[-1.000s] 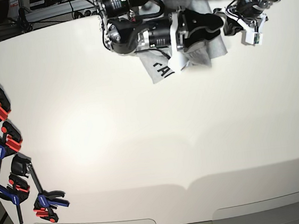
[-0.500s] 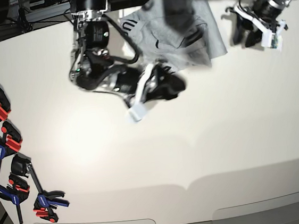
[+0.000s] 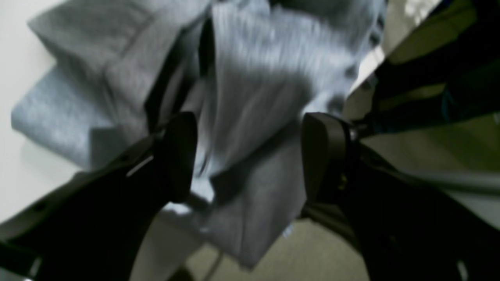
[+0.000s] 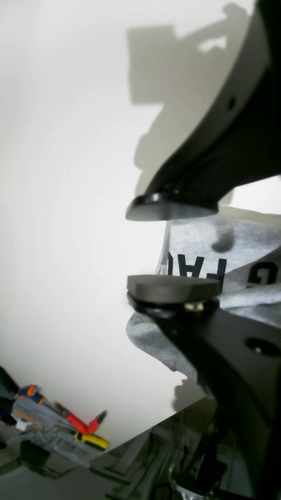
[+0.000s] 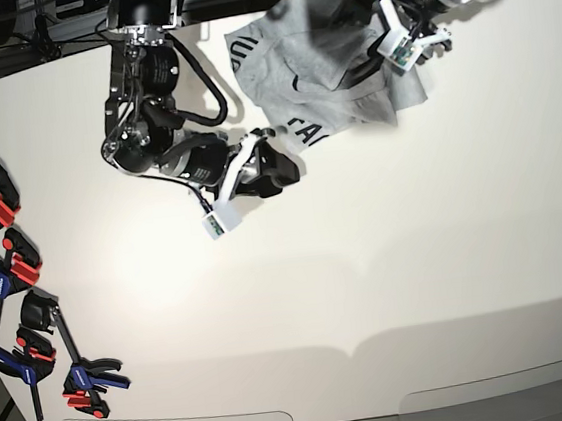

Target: Fold the T-shirt properly

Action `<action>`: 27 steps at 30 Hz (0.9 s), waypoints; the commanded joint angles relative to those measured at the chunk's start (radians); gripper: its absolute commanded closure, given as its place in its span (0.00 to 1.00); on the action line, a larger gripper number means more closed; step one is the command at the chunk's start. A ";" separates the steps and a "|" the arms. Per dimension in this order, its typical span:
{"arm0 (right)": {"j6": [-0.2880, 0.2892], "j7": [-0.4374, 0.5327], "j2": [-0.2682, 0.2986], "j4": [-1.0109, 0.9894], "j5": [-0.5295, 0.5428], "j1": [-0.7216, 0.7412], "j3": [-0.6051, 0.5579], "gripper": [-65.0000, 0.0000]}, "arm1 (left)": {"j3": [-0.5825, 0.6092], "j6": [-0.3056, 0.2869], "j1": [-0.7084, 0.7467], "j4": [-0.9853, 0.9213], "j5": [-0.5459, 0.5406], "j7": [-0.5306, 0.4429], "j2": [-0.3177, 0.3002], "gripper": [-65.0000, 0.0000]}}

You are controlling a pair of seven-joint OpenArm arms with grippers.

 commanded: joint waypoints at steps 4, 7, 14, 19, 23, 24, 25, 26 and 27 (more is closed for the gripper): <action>0.004 0.028 0.000 0.018 0.026 0.013 -0.024 0.67 | 0.033 0.037 -0.024 0.015 0.031 -0.034 -0.002 0.41; 0.004 0.031 0.000 0.018 0.026 0.006 -0.044 0.67 | 0.034 0.053 -0.041 -0.001 0.043 -0.050 -0.002 0.41; 0.004 0.037 0.000 0.018 0.018 0.004 -0.065 0.67 | 0.034 0.053 -0.097 -0.099 -0.021 -0.041 -0.002 0.42; 0.004 0.037 0.000 0.017 0.017 -0.002 -0.065 0.67 | 0.034 0.045 -0.105 -0.099 -0.073 -0.042 0.001 0.61; 0.004 0.044 -0.004 0.000 -0.006 -0.010 -0.065 0.67 | 0.034 0.044 -0.105 -0.099 -0.090 -0.035 0.005 0.76; 0.004 0.044 -0.009 -0.007 -0.010 -0.010 -0.065 0.67 | 0.034 0.043 -0.105 -0.099 -0.093 -0.033 0.006 0.76; 0.004 0.045 -0.012 -0.013 -0.011 -0.010 -0.065 0.67 | 0.034 0.034 -0.105 -0.099 -0.094 -0.033 0.006 0.76; 0.004 0.045 -0.018 -0.017 -0.011 -0.010 -0.065 0.67 | 0.034 0.023 -0.105 -0.099 -0.095 -0.030 0.006 0.76; 0.004 0.045 -0.018 -0.021 -0.011 -0.010 -0.065 0.67 | 0.034 0.022 -0.105 -0.099 -0.101 -0.024 0.006 0.76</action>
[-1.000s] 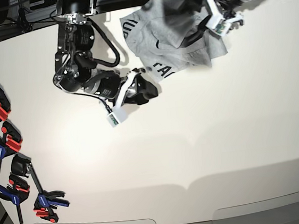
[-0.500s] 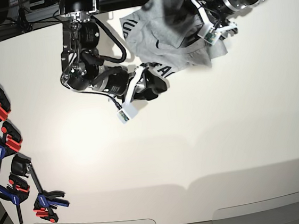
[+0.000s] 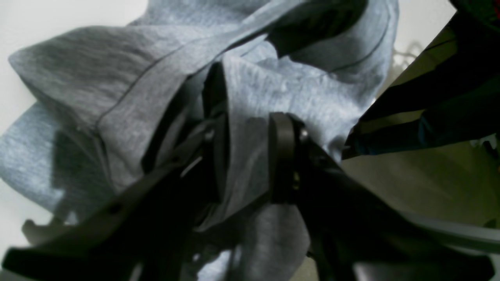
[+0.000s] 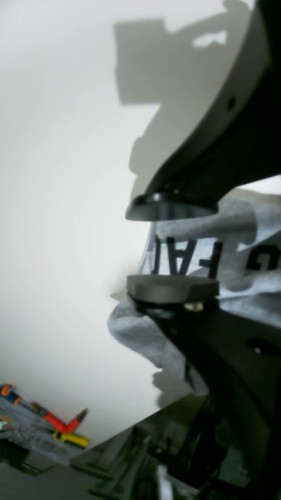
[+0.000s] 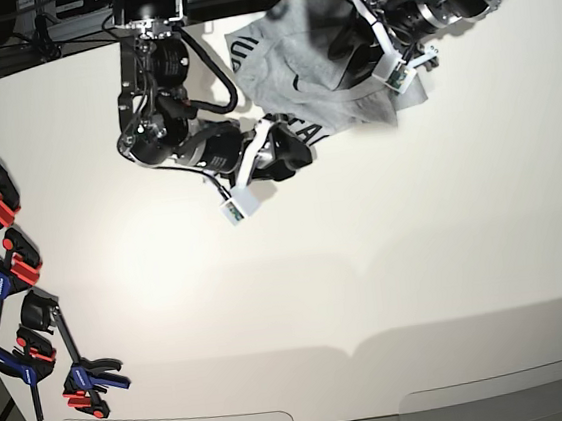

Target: Fold the T-shirt properly

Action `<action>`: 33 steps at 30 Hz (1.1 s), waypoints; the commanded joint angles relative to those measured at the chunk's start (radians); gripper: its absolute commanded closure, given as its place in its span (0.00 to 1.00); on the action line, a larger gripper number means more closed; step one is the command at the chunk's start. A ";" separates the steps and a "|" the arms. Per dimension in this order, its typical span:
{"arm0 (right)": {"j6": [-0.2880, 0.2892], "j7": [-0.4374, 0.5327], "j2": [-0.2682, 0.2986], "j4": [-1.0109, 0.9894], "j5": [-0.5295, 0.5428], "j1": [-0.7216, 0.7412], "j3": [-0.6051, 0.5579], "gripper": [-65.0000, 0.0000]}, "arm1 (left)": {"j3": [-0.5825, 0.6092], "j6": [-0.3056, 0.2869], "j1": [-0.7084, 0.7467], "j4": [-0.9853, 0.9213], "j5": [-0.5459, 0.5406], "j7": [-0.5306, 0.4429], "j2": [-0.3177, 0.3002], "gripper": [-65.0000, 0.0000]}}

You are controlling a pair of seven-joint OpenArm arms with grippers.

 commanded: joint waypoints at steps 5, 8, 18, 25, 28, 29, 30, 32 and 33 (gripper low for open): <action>0.005 0.023 -0.019 0.008 0.021 0.016 0.000 0.67 | -0.003 -0.011 0.001 0.017 -0.034 0.051 -0.004 1.00; 0.005 0.022 -0.018 0.008 0.020 0.016 0.000 0.67 | -0.003 -0.051 0.001 0.019 -0.040 0.098 -0.007 1.00; 0.004 0.022 -0.019 0.008 -0.002 0.016 0.000 0.67 | -0.004 -0.078 0.003 0.096 -0.135 0.164 -0.084 1.00; 0.004 0.021 -0.019 0.008 -0.002 0.016 0.000 0.67 | -0.074 -0.078 0.046 0.139 -0.135 0.184 -0.084 1.00; 0.004 0.022 -0.019 0.008 -0.002 0.016 0.000 0.67 | -0.156 -0.078 0.077 0.181 -0.136 0.185 -0.084 1.00; 0.005 0.022 -0.019 0.008 -0.002 0.016 0.000 0.67 | -0.185 -0.078 0.089 0.196 -0.138 0.185 -0.084 1.00; 0.004 0.022 -0.019 0.008 -0.002 0.016 0.000 0.67 | -0.210 -0.078 0.100 0.209 -0.144 0.185 -0.084 1.00; 0.004 0.022 -0.019 0.008 -0.002 0.016 0.000 0.67 | -0.248 -0.078 0.122 0.225 -0.178 0.185 -0.084 1.00; 0.004 0.022 -0.019 0.008 -0.002 0.016 0.000 0.67 | -0.259 -0.078 0.135 0.226 -0.197 0.186 -0.084 1.00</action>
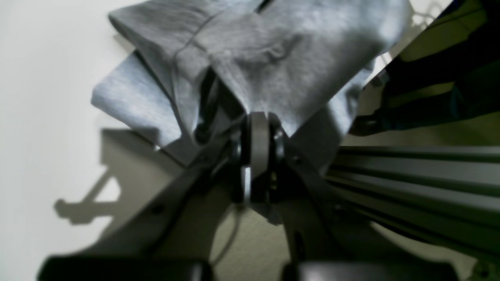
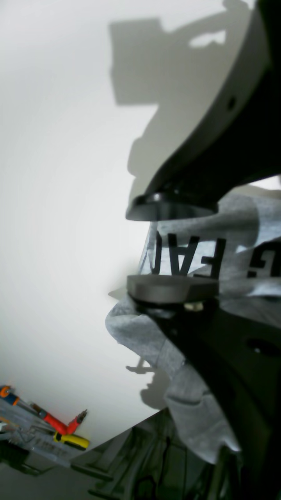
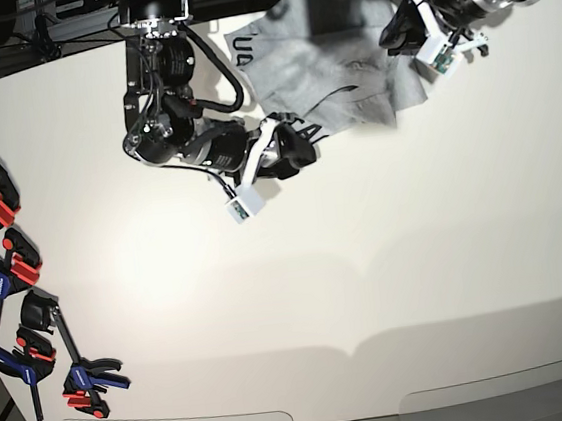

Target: Fold the T-shirt properly

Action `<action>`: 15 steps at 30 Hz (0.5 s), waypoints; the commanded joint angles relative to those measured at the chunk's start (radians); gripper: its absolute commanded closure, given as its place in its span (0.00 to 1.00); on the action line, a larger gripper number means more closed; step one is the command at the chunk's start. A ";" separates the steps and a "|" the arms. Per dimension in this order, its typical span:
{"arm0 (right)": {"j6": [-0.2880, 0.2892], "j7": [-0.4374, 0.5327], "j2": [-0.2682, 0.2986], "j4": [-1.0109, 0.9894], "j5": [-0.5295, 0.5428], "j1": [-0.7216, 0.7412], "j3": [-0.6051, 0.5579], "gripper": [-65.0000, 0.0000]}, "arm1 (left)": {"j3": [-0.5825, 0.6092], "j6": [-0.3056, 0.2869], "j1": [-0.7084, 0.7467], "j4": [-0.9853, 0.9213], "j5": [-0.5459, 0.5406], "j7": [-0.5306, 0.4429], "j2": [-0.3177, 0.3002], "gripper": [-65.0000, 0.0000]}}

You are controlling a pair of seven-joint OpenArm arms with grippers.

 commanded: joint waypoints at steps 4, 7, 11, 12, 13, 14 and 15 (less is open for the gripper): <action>0.005 0.023 -0.003 0.015 0.024 0.016 -0.001 0.67 | -0.010 -0.008 0.050 0.018 -0.022 0.001 -0.006 1.00; 0.004 0.023 -0.002 0.015 0.024 0.016 -0.001 0.67 | -0.010 -0.008 0.073 0.018 0.025 0.004 -0.006 1.00; 0.004 0.024 -0.002 0.015 0.005 0.016 -0.001 0.67 | -0.010 -0.007 0.097 0.018 0.047 0.023 -0.005 1.00; 0.004 0.024 -0.002 0.015 0.000 0.016 -0.001 0.67 | -0.010 -0.007 0.107 0.018 0.047 0.031 -0.006 1.00; 0.004 0.024 -0.002 0.015 -0.001 0.016 -0.001 0.67 | -0.010 -0.007 0.114 0.019 0.048 0.035 -0.006 1.00; 0.004 0.024 -0.002 0.015 -0.001 0.016 -0.001 0.67 | -0.010 -0.007 0.124 0.019 0.047 0.037 -0.006 1.00; 0.004 0.026 0.000 0.015 -0.001 0.016 -0.001 0.67 | -0.010 -0.007 0.132 0.019 0.048 0.038 -0.006 1.00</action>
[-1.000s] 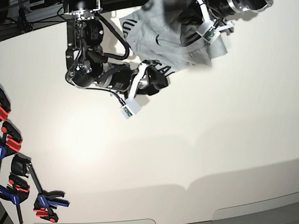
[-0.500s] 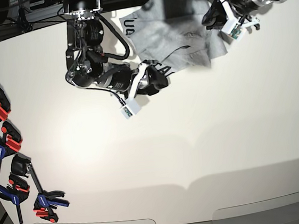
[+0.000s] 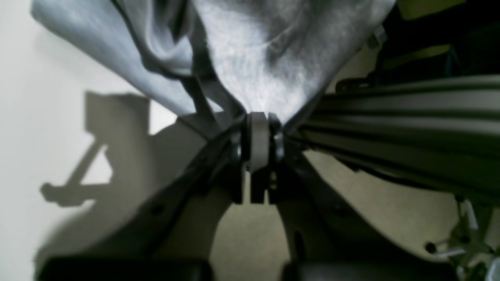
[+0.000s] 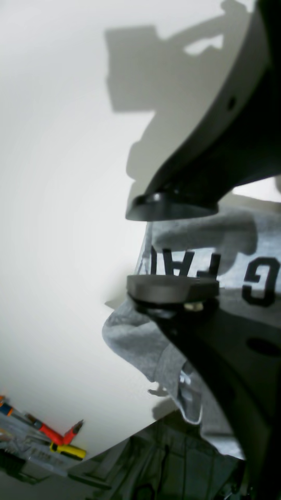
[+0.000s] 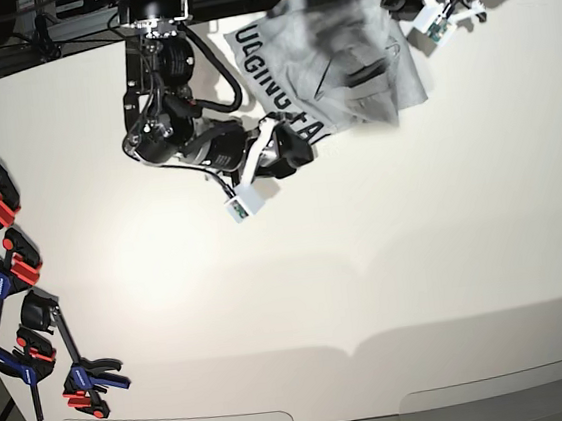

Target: Fold the T-shirt properly

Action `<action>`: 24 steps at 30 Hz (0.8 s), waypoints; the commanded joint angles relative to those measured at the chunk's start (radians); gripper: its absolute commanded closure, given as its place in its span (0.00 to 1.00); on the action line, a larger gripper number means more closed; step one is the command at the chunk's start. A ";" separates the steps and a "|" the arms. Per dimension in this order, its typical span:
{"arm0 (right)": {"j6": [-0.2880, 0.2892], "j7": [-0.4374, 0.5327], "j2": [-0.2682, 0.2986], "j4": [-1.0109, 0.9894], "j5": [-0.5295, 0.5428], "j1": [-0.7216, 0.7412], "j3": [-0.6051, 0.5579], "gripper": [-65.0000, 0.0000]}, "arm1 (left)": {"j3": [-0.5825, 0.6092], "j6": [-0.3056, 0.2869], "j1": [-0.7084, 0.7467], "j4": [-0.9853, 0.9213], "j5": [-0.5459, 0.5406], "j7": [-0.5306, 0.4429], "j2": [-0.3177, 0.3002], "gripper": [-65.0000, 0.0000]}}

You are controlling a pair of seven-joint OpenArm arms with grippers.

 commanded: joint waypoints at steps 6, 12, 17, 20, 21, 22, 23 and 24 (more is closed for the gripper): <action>0.004 0.031 -0.002 0.015 0.025 0.016 -0.001 0.67 | -0.006 -0.007 0.020 0.019 -0.008 0.007 -0.006 1.00; 0.004 0.031 -0.002 0.015 0.025 0.016 -0.001 0.67 | -0.026 0.053 0.019 0.048 0.134 -0.043 -0.006 0.68; 0.004 0.031 -0.002 0.015 0.025 0.016 -0.001 0.67 | -0.099 0.158 -0.002 0.056 0.187 -0.307 -0.006 0.67; 0.004 0.031 -0.002 0.015 0.025 0.016 -0.001 0.67 | -0.090 0.174 -0.097 0.005 0.066 -0.284 -0.002 0.64; 0.004 0.031 -0.002 0.015 0.025 0.016 -0.001 0.67 | -0.087 0.174 -0.135 -0.026 0.043 -0.274 0.005 0.63; 0.004 0.031 -0.002 0.015 0.025 0.016 -0.001 0.67 | -0.086 0.174 -0.172 -0.063 0.029 -0.269 0.017 0.61; 0.004 0.031 -0.002 0.015 0.025 0.016 -0.001 0.67 | -0.086 0.174 -0.206 -0.102 0.015 -0.262 0.031 0.59; 0.004 0.031 -0.002 0.015 0.026 0.016 -0.001 0.67 | -0.086 0.174 -0.237 -0.143 -0.003 -0.253 0.042 0.57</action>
